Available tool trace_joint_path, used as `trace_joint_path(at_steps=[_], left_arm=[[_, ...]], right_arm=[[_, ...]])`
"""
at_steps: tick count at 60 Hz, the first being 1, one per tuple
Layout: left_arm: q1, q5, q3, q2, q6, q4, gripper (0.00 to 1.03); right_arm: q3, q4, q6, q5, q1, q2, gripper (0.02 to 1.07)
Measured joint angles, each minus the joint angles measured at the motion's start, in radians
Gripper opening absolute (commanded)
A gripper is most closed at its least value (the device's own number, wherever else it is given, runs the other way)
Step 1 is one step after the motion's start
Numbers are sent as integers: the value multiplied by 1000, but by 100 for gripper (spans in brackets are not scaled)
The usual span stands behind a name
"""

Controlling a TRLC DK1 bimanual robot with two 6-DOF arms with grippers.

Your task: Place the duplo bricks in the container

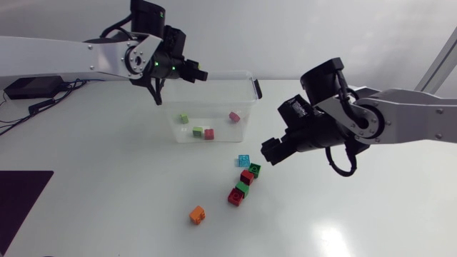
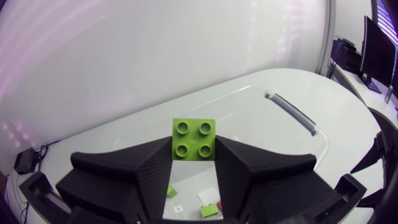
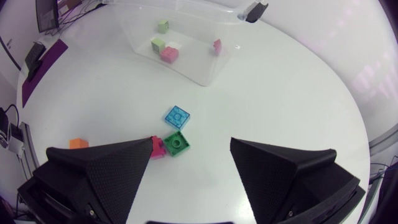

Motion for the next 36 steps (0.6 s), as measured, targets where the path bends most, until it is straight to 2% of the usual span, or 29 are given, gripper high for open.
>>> trace_joint_path(at_steps=[2,6,9,11,21,36], left_arm=[[0,4,32,29,6,-23,35],[0,20,89,78,22,-75,75],[0,32,115,98,29,-116,90],[0,43,117,99,38,-132,95],[3,97,70,35,79,-180,98],[6,148,-175,-294,174,-305,97]], right_arm=[[0,18,-18,-12,-13,22,92],[0,36,-62,-44,-42,75,92],[0,43,-92,-58,-53,121,95],[0,47,-109,-64,-55,148,95],[0,53,-179,-95,-55,238,97],[1,66,-237,-119,-53,294,97]])
